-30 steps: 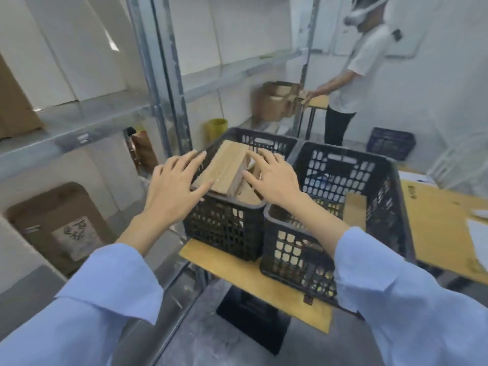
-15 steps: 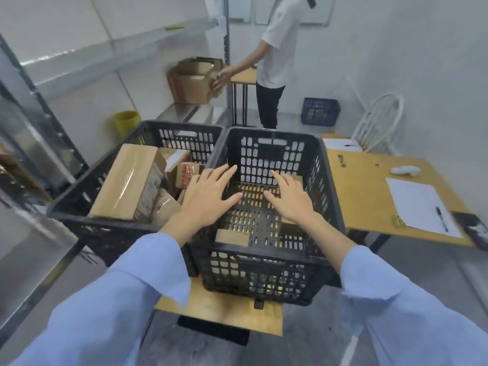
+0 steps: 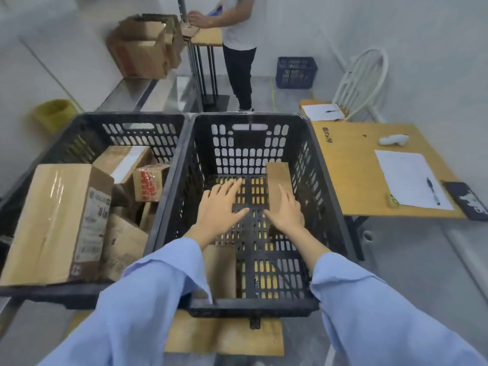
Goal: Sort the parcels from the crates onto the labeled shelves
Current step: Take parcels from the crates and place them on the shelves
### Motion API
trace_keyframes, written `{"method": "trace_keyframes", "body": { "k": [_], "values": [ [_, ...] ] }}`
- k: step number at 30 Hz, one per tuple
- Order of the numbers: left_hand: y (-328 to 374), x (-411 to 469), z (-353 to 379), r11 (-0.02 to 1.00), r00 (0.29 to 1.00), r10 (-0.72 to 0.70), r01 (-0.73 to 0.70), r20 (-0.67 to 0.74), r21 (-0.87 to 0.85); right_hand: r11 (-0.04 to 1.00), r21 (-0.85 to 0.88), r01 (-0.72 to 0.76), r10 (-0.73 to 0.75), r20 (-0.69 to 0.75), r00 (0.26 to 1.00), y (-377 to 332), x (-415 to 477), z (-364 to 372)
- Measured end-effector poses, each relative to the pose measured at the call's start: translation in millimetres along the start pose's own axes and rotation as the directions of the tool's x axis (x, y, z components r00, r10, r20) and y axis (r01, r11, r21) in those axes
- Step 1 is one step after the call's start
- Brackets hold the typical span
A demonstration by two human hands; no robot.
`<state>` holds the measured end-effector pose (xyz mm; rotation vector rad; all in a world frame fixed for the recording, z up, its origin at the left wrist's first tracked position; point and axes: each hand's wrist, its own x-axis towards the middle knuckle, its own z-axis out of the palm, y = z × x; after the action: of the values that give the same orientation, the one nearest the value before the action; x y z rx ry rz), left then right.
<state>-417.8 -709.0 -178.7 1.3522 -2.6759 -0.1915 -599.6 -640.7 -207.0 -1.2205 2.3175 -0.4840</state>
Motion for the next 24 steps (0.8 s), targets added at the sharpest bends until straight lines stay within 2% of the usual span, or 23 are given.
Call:
{"method": "trace_keyframes", "body": {
  "k": [10, 13, 20, 24],
  "values": [
    [18.7, 43.4, 85.9, 0.985, 0.986, 0.005, 0.024, 0.167, -0.171, 0.986, -0.095, -0.134, 0.143, 0.093, 0.985, 41.4, 20.1, 38.5],
    [21.6, 44.0, 104.7, 0.974, 0.979, 0.001, 0.046, 0.205, -0.223, 0.981, -0.124, -0.148, 0.156, 0.064, 0.986, 45.5, 21.9, 44.8],
    [14.2, 43.6, 122.6, 0.926, 0.953, -0.003, 0.118, 0.304, -0.358, 0.994, -0.006, -0.106, 0.106, -0.001, 0.994, 53.0, 24.3, 49.2],
    [14.5, 41.6, 122.2, 0.863, 0.934, 0.035, 0.151, 0.356, -0.482, 0.992, 0.097, -0.075, 0.067, 0.081, 0.994, 53.1, 26.1, 50.5]
  ]
}}
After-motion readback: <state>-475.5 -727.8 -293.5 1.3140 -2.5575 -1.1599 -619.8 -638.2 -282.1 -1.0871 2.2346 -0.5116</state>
